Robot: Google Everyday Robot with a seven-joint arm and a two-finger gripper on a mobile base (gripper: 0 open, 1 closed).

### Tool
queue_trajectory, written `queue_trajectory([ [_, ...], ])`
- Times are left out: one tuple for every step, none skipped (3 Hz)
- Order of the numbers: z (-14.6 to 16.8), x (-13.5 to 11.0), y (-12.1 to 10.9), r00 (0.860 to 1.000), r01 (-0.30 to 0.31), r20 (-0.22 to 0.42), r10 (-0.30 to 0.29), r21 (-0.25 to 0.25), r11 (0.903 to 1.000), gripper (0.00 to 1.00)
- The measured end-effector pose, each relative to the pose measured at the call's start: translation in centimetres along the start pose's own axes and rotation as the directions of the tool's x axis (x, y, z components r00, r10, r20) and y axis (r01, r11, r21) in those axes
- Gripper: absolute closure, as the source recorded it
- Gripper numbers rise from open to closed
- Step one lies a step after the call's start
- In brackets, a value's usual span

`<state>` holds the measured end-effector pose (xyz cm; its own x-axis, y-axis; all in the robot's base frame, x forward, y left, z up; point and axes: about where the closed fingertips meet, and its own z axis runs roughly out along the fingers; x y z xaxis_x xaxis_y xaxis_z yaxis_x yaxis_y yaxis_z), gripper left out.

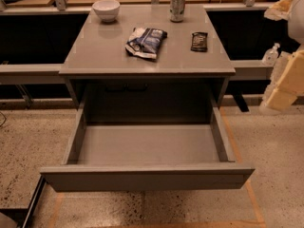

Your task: Place rxbar chocolate into top drawer

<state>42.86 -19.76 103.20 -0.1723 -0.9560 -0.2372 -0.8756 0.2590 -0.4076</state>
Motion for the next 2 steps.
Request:
queue_trajectory([
  [0.0,0.0,0.0,1.000,0.000,0.000,0.000,0.000,1.0000,0.00],
  [0.2,-0.9,-1.4,0.999,-0.028,0.037,0.026,0.042,0.9987,0.00],
])
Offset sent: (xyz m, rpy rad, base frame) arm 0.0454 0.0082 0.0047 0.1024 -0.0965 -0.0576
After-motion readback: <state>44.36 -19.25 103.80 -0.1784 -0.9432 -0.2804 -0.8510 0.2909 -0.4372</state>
